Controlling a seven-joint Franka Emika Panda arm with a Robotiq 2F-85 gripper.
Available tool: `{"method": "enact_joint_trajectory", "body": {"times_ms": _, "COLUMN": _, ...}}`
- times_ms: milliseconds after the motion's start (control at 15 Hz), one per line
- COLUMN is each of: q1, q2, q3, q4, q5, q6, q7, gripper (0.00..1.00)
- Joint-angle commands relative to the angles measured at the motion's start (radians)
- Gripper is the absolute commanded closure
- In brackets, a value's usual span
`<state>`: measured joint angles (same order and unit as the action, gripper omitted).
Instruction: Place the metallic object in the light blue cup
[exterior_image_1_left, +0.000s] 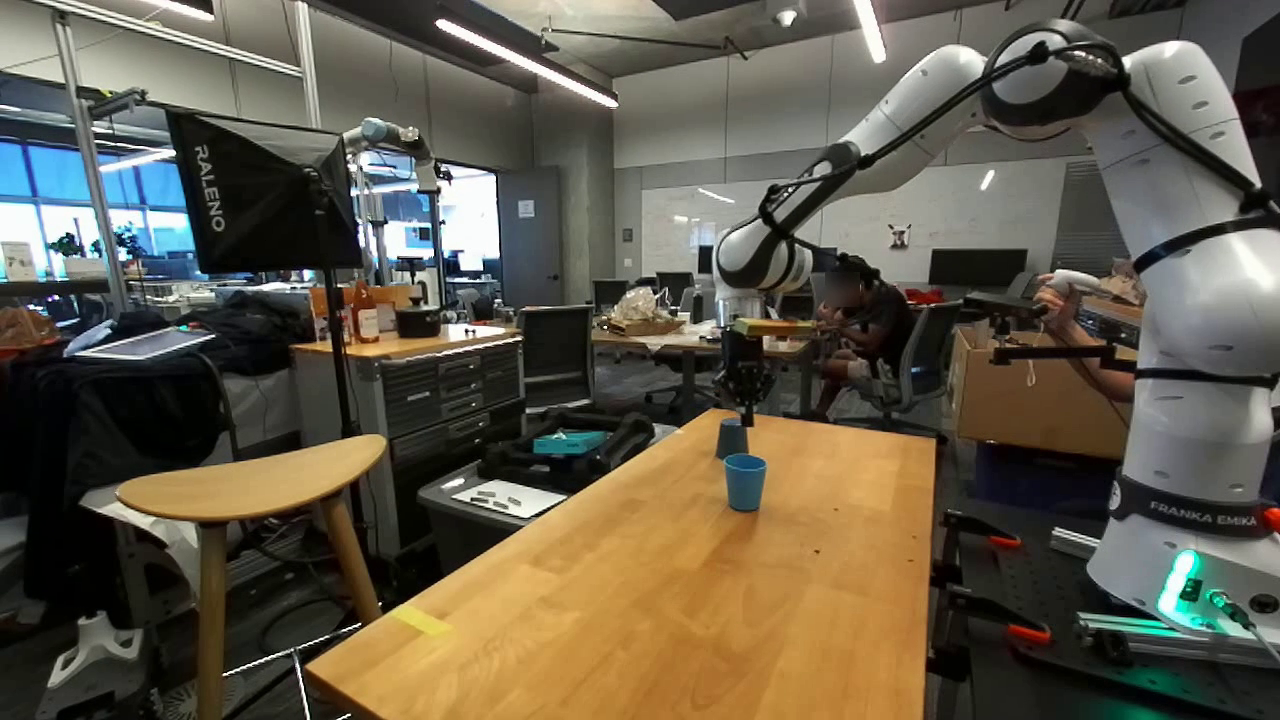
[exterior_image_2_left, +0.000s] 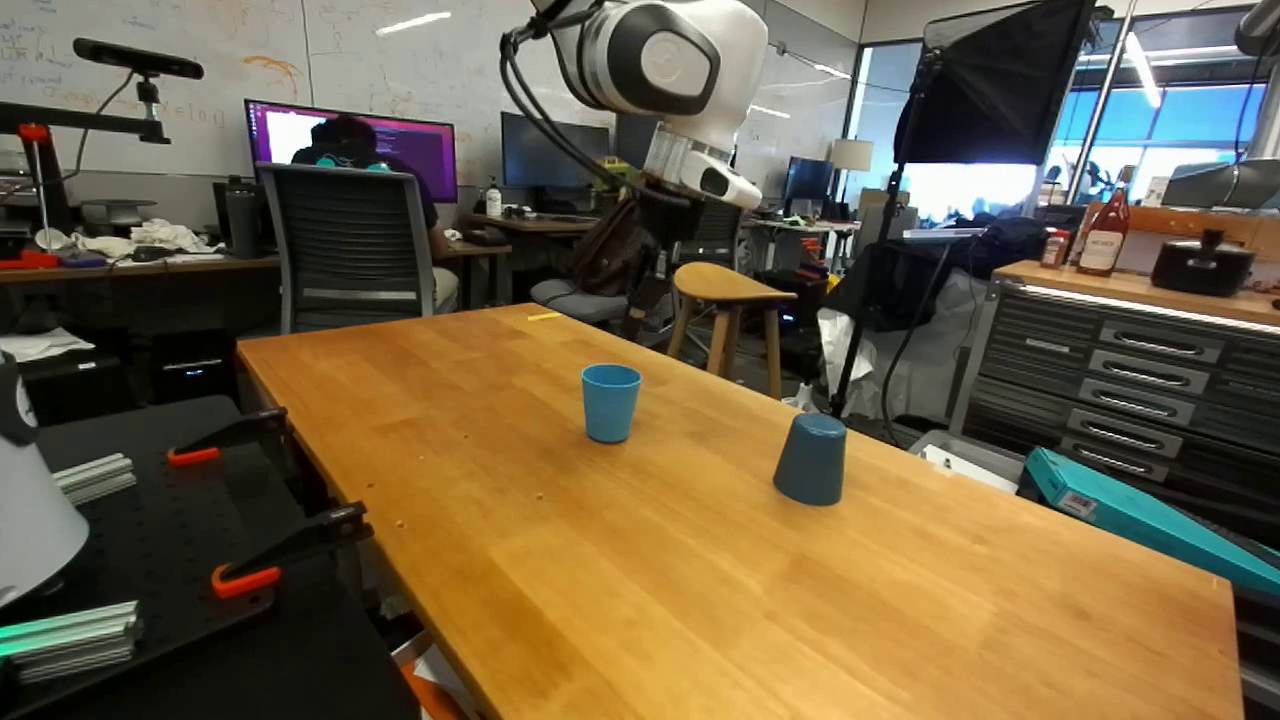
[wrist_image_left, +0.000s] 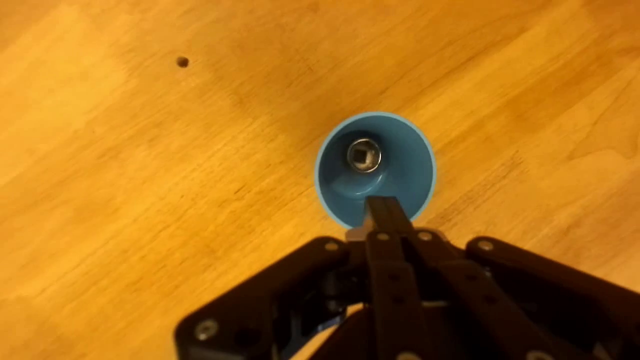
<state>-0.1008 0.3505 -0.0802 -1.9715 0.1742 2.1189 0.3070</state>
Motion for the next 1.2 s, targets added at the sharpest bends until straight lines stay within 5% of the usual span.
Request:
{"method": "enact_joint_trajectory", "body": {"times_ms": 0, "q1": 0.018, "q2": -0.146, "q3": -0.019, "q4": -0.015, "q5": -0.134, "q6": -0.177, "q7": -0.087, "gripper": 0.99}}
{"method": "enact_joint_trajectory", "body": {"times_ms": 200, "q1": 0.02, "q2": -0.225, "q3": -0.007, "q4": -0.009, "q5": -0.24, "q6": -0.273, "q7": -0.173, "gripper": 0.93}}
{"method": "enact_joint_trajectory", "body": {"times_ms": 333, "q1": 0.025, "q2": -0.269, "q3": -0.001, "q4": -0.01, "q5": -0.308, "q6": -0.303, "q7": -0.231, "gripper": 0.68}}
{"method": "enact_joint_trajectory", "body": {"times_ms": 467, "q1": 0.021, "q2": -0.288, "q3": 0.001, "q4": -0.003, "q5": -0.336, "q6": -0.328, "q7": -0.286, "gripper": 0.61}}
{"method": "enact_joint_trajectory", "body": {"times_ms": 1000, "q1": -0.127, "q2": -0.15, "q3": -0.141, "q4": -0.028, "q5": -0.352, "q6": -0.39, "q7": -0.359, "gripper": 0.02}}
{"method": "enact_joint_trajectory", "body": {"times_ms": 1067, "q1": -0.095, "q2": -0.195, "q3": -0.109, "q4": -0.04, "q5": -0.336, "q6": -0.349, "q7": -0.336, "gripper": 0.19}}
{"method": "enact_joint_trajectory", "body": {"times_ms": 1133, "q1": -0.12, "q2": -0.172, "q3": -0.129, "q4": -0.045, "q5": -0.339, "q6": -0.353, "q7": -0.347, "gripper": 0.11}}
